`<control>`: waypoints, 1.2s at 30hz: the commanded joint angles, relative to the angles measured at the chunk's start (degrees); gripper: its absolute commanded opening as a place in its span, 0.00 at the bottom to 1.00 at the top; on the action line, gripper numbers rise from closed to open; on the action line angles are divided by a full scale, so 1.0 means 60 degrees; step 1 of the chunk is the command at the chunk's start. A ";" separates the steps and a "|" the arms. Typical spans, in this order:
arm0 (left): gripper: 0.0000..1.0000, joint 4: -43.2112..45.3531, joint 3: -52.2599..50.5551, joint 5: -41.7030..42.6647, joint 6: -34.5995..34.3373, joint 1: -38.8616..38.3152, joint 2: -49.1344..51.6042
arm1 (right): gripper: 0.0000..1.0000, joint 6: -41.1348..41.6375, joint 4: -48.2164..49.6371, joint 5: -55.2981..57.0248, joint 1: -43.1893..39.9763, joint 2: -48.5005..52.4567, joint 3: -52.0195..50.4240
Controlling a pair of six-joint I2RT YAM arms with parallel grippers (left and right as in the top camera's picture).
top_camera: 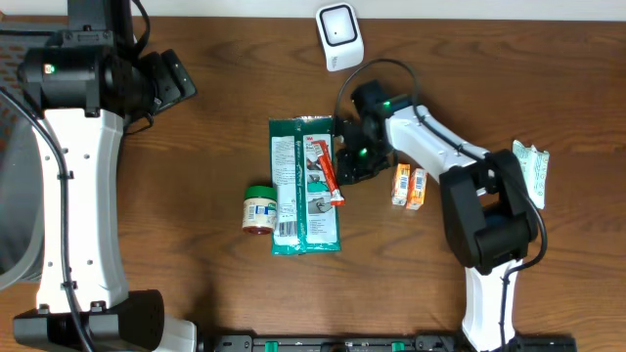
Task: Scan the item barcode
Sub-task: 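Carry the red tube back and lower it onto the glove package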
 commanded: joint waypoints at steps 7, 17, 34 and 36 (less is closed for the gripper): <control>0.92 -0.0022 0.0084 -0.0051 -0.0080 0.0029 0.0044 | 0.24 -0.0153 0.0015 -0.1738 -0.0175 -0.0022 0.0193; 0.92 -0.0025 0.0084 -0.0051 -0.0080 0.0029 0.0044 | 0.21 0.0929 0.0219 -0.0189 0.0266 -0.0022 0.0175; 0.92 -0.0025 0.0084 -0.0051 -0.0080 0.0029 0.0044 | 0.01 0.1093 0.0335 -0.0222 0.0310 -0.0066 -0.0007; 0.92 -0.0025 0.0084 -0.0051 -0.0080 0.0033 0.0044 | 0.01 0.1031 -0.0025 -0.0692 0.0237 -0.0222 0.0160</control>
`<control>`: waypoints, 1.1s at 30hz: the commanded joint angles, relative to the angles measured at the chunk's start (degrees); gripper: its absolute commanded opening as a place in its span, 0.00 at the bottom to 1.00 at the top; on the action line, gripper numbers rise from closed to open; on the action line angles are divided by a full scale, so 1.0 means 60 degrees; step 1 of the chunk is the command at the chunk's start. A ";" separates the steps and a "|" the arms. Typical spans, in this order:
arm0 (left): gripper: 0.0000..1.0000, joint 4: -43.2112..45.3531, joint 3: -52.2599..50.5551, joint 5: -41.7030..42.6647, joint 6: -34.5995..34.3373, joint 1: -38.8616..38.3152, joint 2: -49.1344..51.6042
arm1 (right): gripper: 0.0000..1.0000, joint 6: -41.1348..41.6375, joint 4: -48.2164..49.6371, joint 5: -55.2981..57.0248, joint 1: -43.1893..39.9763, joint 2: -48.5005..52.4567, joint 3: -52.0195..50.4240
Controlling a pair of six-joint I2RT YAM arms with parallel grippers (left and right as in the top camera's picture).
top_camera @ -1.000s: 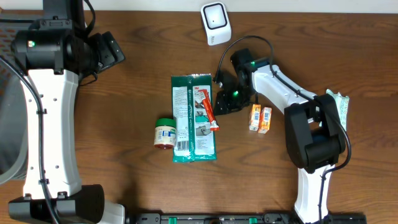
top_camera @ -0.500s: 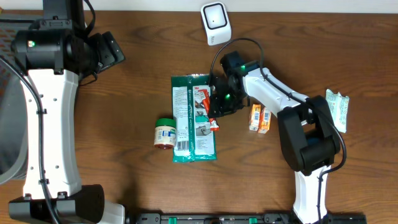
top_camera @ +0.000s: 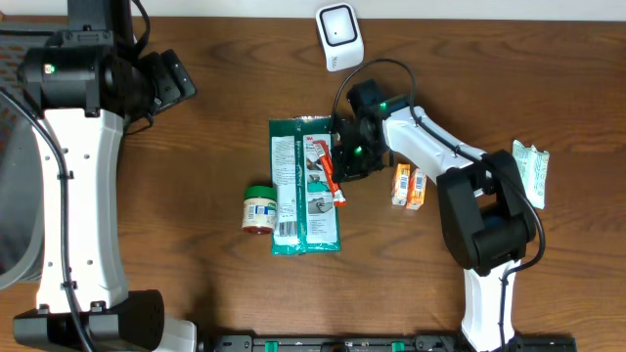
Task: Scan the item barcode
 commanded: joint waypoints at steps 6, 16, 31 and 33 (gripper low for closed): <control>0.92 -0.0025 0.0084 -0.0055 -0.0080 0.0029 0.0044 | 0.01 -0.0608 -0.0408 -0.3162 -0.0091 -0.0849 0.0211; 0.92 -0.0025 0.0084 -0.0055 -0.0080 0.0029 0.0044 | 0.01 0.1235 0.3151 -0.3872 0.0084 -0.0718 -0.1504; 0.92 -0.0025 0.0084 -0.0055 -0.0080 0.0029 0.0044 | 0.82 0.0153 0.0678 -0.1971 -0.3144 -0.2838 0.0393; 0.92 -0.0025 0.0084 -0.0055 -0.0080 0.0029 0.0044 | 0.99 0.0153 0.0586 -0.1359 -0.3967 -0.3155 0.0397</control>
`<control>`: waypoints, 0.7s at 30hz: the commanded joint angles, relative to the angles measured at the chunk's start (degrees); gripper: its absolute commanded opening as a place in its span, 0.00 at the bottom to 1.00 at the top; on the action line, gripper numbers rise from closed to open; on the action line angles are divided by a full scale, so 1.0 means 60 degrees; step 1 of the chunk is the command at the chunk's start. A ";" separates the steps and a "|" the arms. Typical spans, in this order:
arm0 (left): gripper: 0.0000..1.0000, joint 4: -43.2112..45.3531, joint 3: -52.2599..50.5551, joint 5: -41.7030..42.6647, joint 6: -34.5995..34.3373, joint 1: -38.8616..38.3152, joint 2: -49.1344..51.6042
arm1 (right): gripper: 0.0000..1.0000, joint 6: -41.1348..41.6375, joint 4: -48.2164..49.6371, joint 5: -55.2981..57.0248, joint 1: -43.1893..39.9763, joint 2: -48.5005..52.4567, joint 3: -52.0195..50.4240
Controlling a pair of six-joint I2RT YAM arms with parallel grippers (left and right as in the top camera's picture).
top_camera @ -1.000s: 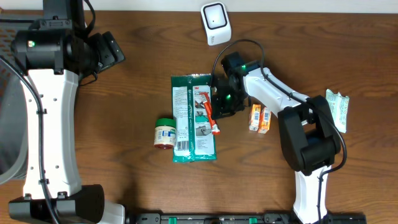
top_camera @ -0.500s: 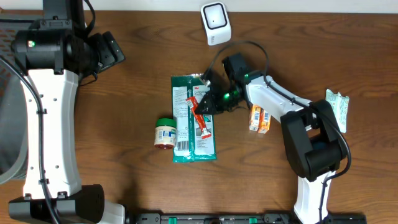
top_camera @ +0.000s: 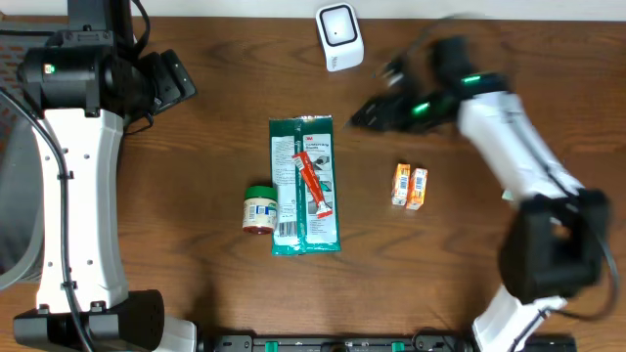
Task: Scan the item barcode
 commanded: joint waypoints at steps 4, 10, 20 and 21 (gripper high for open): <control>0.92 -0.0022 0.0084 -0.0055 -0.0080 0.0033 0.0044 | 0.99 -0.0142 -0.0186 0.2444 -0.2524 -0.0845 0.0197; 0.92 -0.0022 0.0084 -0.0055 -0.0080 0.0029 0.0044 | 0.99 -0.0142 -0.0193 0.4455 -0.4153 -0.0805 0.0182; 0.92 -0.0025 0.0084 -0.0055 -0.0080 0.0029 0.0044 | 0.99 -0.0138 -0.0193 0.4666 -0.5388 -0.0805 0.0182; 0.92 -0.0025 0.0084 -0.0055 -0.0080 0.0033 0.0044 | 0.99 -0.0138 -0.0193 0.4666 -0.5402 -0.0805 0.0182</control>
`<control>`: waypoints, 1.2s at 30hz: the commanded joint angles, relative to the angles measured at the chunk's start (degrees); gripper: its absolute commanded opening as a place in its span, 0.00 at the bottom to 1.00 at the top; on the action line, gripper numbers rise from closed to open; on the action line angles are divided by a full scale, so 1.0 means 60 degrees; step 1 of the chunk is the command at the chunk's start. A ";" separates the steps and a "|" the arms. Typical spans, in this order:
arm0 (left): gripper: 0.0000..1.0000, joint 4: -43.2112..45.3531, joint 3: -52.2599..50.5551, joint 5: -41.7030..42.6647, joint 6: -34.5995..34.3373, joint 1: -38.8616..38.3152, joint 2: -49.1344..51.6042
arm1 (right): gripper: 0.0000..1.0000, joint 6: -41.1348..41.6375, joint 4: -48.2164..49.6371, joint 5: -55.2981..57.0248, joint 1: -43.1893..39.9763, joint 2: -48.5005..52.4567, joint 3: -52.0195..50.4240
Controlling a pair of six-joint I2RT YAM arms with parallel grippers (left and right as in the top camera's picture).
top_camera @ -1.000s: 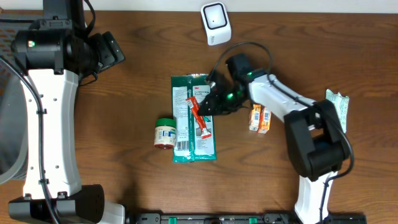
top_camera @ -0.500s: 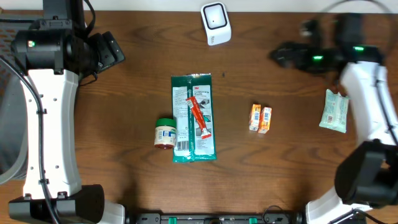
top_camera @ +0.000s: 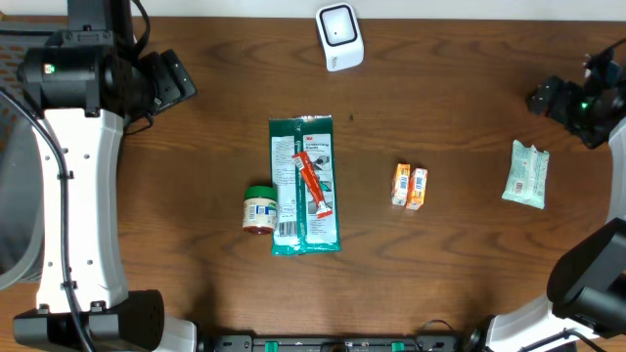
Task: Scan the item barcode
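Observation:
The white barcode scanner (top_camera: 338,37) stands at the table's back edge, near the middle. A green flat packet (top_camera: 305,196) lies mid-table with a red tube (top_camera: 311,181) resting along its centre. My right gripper (top_camera: 544,98) hovers at the far right, well away from every item and holding nothing that shows. At the back left, my left gripper (top_camera: 178,78) stays raised, far from the items. How either pair of jaws stands is too dark to read.
A small green-lidded jar (top_camera: 258,209) lies against the packet's left edge. Two orange boxes (top_camera: 409,186) sit right of the packet. A white and green pouch (top_camera: 526,174) lies near the right edge, below the right gripper.
My right arm has swung from the back, right of the scanner, to the far right edge of the table. The tube, packet and other items are unchanged, and the left arm is still.
My right gripper was first at the red tube, at the packet's right edge, and stayed there at the following moment. Later the tube lay along the packet's middle and the gripper was off by the scanner. Now the gripper is at the far right.

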 commanded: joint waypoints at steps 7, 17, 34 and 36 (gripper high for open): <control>0.92 -0.0025 0.0084 -0.0055 -0.0080 0.0033 0.0044 | 0.99 -0.0098 -0.0015 0.0138 -0.0113 0.0025 -0.0007; 0.98 0.0685 0.0084 -0.0004 -0.0634 0.0011 0.0044 | 0.99 -0.0098 -0.0018 0.0138 -0.0113 0.0025 -0.0007; 0.87 0.0969 -0.3238 0.1931 -0.0841 -0.3450 0.0087 | 0.99 -0.0098 -0.0018 0.0138 -0.0113 0.0025 -0.0007; 0.84 0.1643 -0.3428 0.1912 -0.0965 -0.3836 0.0091 | 0.99 -0.0098 -0.0018 0.0138 -0.0113 0.0025 -0.0007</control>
